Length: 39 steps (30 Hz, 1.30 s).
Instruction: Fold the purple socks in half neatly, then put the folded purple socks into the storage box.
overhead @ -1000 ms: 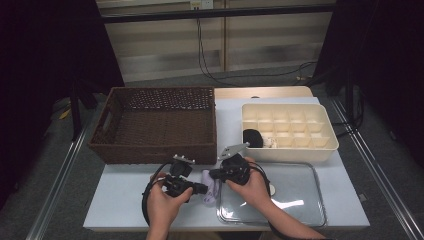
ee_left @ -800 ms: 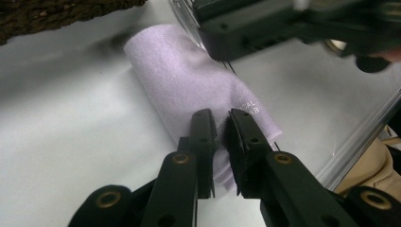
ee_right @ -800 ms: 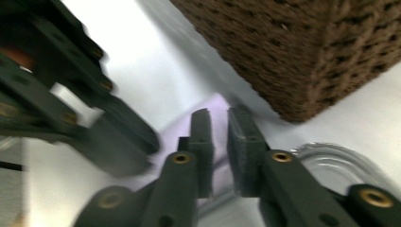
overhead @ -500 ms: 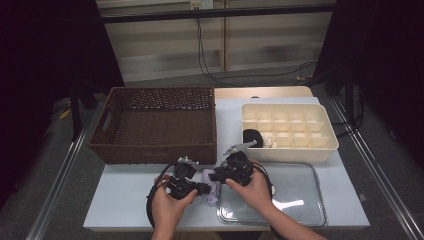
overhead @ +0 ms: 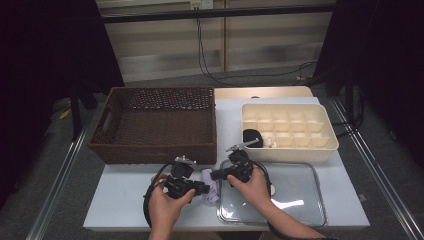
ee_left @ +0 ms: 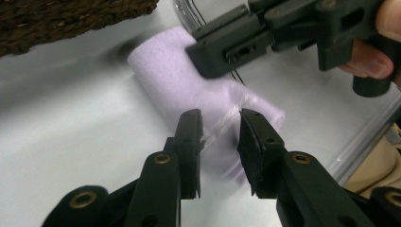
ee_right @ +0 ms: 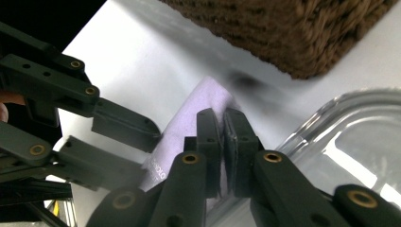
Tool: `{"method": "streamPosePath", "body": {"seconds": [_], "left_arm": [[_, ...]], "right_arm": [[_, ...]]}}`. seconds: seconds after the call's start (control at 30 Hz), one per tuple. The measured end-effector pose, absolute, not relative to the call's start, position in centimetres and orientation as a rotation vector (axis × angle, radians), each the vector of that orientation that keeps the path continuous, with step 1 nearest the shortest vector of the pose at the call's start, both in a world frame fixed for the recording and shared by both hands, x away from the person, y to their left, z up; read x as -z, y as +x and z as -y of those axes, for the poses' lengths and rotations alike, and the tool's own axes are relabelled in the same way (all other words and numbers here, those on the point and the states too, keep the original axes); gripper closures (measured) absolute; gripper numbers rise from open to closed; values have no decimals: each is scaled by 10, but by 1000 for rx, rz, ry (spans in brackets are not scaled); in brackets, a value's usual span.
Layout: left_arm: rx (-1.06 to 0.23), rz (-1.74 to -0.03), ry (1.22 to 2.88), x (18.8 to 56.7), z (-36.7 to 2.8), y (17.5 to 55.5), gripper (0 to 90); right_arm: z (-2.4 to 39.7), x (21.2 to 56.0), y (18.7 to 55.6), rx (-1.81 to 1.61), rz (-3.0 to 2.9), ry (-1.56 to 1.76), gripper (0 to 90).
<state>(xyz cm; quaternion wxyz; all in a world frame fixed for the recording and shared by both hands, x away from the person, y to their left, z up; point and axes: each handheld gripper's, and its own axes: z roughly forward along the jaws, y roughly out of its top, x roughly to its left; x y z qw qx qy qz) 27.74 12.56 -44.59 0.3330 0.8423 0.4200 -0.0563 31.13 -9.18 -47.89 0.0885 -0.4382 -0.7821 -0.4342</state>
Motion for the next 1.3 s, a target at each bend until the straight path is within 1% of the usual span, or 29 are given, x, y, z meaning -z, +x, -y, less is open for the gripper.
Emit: {"method": "streamPosePath", "body": {"seconds": [0.03,0.1,0.17,0.23,0.27,0.33,0.37,0.4,0.43,0.53,0.6,0.63,0.67,0.7,0.77,0.83,0.87,0.9,0.93,0.97,1.0,1.03,1.07,1.13,1.2,1.23,1.3], "left_arm": [[162,-1101,2208,446,-128,277,698],[157,-1099,2200,447,-128,277,677],[164,-1103,2208,452,-124,278,677],[157,-1096,2213,456,-120,278,677],[152,-1094,2214,456,-120,278,677],[147,-1091,2217,455,-120,278,677],[147,-1091,2217,455,-120,278,677],[142,-1089,2217,456,-120,277,675],[140,-1090,2217,456,-119,277,675],[118,-1079,2226,455,-118,276,669],[111,-1074,2230,456,-118,276,660],[113,-1076,2231,456,-118,276,649],[108,-1067,2229,457,-119,276,619],[110,-1061,2229,457,-119,277,606],[99,-1061,2210,456,-120,276,552],[58,-1058,2201,453,-123,277,447],[58,-1058,2201,453,-123,277,392],[39,-1057,2195,452,-126,278,392],[35,-1059,2196,452,-128,279,347],[-21,-1071,2185,452,-133,280,294],[-21,-1071,2185,452,-133,280,257],[-45,-1069,2192,452,-134,281,257],[-93,-1058,2189,454,-135,282,172],[-105,-1058,2192,456,-136,284,142],[-116,-1075,2198,459,-136,286,94],[-150,-1080,2205,462,-137,288,94],[-155,-1073,2210,463,-138,289,90]], "right_arm": [[93,475,315,1348,2339,-1305,876],[90,471,319,1348,2333,-1299,873],[88,472,320,1343,2355,-1302,868],[85,475,320,1344,2353,-1339,740],[85,476,320,1349,2345,-1354,662],[88,475,317,1352,2322,-1372,625],[88,475,317,1352,2322,-1372,625],[90,474,314,1339,2322,-1382,545],[90,474,314,1339,2322,-1382,545],[90,479,311,1312,2291,-1389,503],[89,481,312,1298,2280,-1386,516],[88,485,312,1300,2252,-1389,553],[85,487,312,1303,2236,-1378,668],[85,486,311,1313,2237,-1377,736],[86,482,312,1320,2251,-1361,805],[89,479,312,1338,2257,-1346,821],[89,479,312,1338,2257,-1346,821],[90,477,312,1338,2262,-1347,822],[93,475,312,1347,2264,-1351,823],[97,471,313,1358,2263,-1348,822],[97,471,313,1358,2263,-1348,822],[100,470,313,1364,2263,-1345,822],[103,467,313,1358,2276,-1345,822],[107,464,313,1354,2282,-1332,821],[110,461,313,1346,2293,-1330,821],[112,460,313,1347,2293,-1325,821],[113,458,313,1348,2292,-1325,821]]}}
